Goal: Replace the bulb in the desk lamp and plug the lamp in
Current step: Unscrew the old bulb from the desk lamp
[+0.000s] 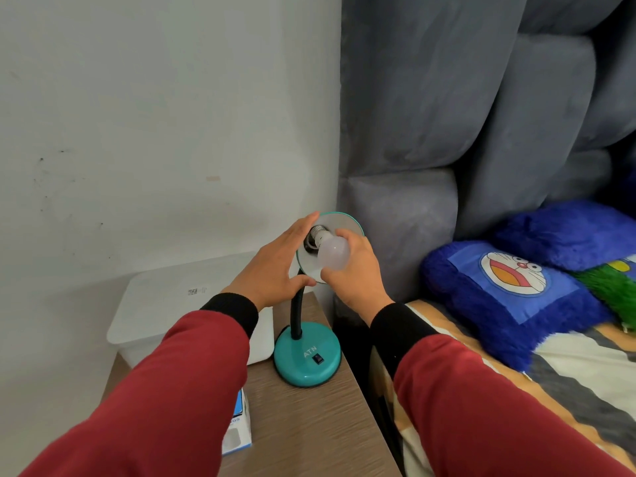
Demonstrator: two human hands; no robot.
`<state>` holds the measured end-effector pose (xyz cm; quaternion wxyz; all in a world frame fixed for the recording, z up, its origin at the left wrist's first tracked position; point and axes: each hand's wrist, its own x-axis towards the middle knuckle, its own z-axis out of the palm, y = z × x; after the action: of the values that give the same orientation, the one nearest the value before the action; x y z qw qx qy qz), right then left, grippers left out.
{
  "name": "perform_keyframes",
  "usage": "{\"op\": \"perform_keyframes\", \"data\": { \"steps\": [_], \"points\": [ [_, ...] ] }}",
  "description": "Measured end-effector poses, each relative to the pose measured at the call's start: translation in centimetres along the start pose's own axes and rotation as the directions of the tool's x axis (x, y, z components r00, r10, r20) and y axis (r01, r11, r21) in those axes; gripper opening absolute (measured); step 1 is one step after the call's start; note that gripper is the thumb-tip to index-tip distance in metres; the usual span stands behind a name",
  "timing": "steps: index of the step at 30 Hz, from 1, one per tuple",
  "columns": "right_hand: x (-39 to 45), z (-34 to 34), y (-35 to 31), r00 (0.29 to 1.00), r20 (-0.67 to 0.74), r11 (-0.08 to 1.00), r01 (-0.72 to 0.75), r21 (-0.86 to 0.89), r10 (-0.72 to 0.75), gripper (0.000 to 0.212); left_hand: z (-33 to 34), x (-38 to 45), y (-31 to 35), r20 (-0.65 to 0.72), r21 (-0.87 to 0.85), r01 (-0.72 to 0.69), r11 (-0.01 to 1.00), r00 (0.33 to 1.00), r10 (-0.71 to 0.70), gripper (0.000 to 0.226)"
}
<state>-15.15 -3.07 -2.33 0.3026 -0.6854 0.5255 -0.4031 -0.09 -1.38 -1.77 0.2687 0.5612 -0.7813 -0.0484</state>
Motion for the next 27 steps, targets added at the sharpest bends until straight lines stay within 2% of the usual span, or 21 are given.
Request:
{"op": "perform_keyframes", "data": {
  "steps": [6, 13, 20, 27],
  "points": [
    [-0.6, -1.1, -0.3, 1.000, 0.030, 0.997, 0.001, -0.071, 0.001, 0.062, 0.2, 0.0, 0.3, 0.016, 0.000, 0.005, 1.000, 1.000, -0.005, 0.109],
    [-2.1, -2.3, -1.1, 1.000, 0.017, 0.998, 0.014, -0.067, -0.013, 0.068, -0.6, -1.0, 0.8, -0.010, 0.054, 0.043, 0.998, 0.999, -0.043, 0.112],
    [-5.8, -3.7, -3.0, 1.000, -0.007, 0.989, 0.007, -0.149, -0.008, 0.062, -2.7, -5.7, 1.0, -0.018, 0.079, 0.143, 0.987, 0.990, -0.142, 0.107],
    [-12.0, -2.2, -4.0, 0.999, 0.039, 0.992, -0.010, -0.129, 0.015, 0.060, -2.7, -13.8, 0.2, 0.083, 0.107, 0.303, 0.947, 0.946, -0.313, 0.091]
  ]
}}
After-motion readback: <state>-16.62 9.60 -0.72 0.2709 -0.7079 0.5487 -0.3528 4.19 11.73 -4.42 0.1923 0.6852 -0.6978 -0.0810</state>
